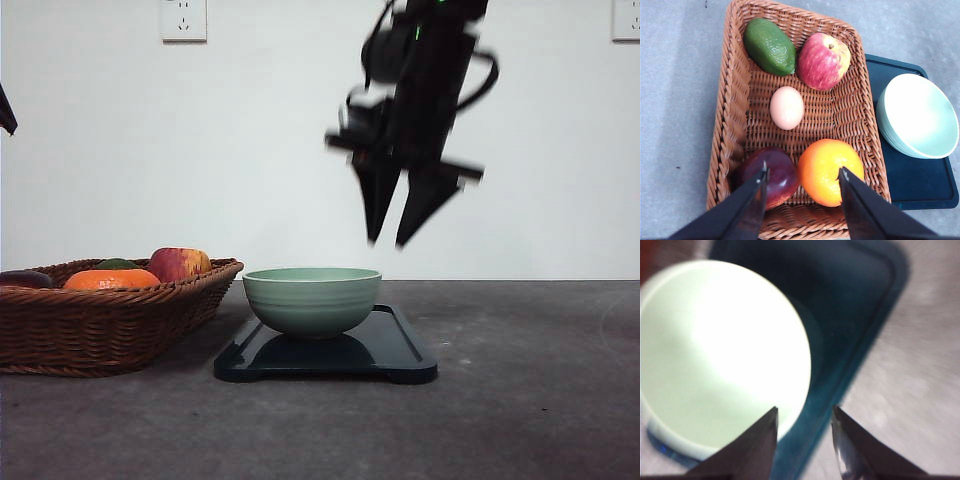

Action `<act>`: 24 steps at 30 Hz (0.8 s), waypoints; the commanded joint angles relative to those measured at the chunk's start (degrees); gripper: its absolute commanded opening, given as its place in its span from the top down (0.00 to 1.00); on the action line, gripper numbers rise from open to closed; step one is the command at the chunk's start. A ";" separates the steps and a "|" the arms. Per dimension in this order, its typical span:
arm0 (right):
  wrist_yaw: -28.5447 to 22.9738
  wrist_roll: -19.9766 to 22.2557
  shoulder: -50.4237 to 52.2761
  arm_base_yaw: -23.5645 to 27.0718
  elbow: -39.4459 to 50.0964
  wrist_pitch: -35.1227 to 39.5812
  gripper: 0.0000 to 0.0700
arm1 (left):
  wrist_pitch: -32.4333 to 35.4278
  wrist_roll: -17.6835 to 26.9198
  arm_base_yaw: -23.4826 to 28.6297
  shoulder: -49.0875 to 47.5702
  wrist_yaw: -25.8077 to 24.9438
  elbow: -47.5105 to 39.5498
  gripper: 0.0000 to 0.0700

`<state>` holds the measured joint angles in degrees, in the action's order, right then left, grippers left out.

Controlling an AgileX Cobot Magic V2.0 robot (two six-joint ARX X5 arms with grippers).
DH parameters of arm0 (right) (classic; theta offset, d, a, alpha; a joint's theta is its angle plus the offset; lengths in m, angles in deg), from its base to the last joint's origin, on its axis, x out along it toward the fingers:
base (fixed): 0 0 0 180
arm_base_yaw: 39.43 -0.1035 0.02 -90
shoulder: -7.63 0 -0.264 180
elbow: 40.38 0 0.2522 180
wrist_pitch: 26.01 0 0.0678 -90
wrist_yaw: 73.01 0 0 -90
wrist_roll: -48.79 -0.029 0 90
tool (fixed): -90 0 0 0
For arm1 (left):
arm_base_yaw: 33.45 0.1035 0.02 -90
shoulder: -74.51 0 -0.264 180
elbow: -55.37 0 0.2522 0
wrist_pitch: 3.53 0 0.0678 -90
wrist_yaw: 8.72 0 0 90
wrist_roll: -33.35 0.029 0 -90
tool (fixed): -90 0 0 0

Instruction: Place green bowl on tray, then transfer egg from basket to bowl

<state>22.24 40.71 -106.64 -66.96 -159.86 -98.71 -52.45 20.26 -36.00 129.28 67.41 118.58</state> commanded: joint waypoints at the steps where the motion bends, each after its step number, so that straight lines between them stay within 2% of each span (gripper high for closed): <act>1: -4.27 0.07 2.11 -1.71 -0.65 1.11 0.70 | 0.20 0.46 -0.09 0.35 -0.11 1.18 0.61; 3: -6.82 0.07 5.84 -2.84 2.49 4.68 0.70 | -0.02 0.46 -0.09 0.35 -0.11 1.18 0.61; 10: -4.61 0.18 18.99 -4.95 18.58 19.83 0.70 | 0.06 0.46 -0.09 0.35 -0.11 1.18 0.61; 14: -3.86 2.42 26.55 -5.32 28.46 27.28 0.70 | 0.04 0.44 -0.09 0.35 -0.12 1.18 0.61; 24: -3.64 8.43 43.67 -5.28 49.31 36.53 0.70 | 0.06 0.21 -0.15 0.35 -0.50 1.18 0.61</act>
<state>18.51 47.47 -63.58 -71.76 -111.08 -63.24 -52.89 20.24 -36.00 129.28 67.32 118.58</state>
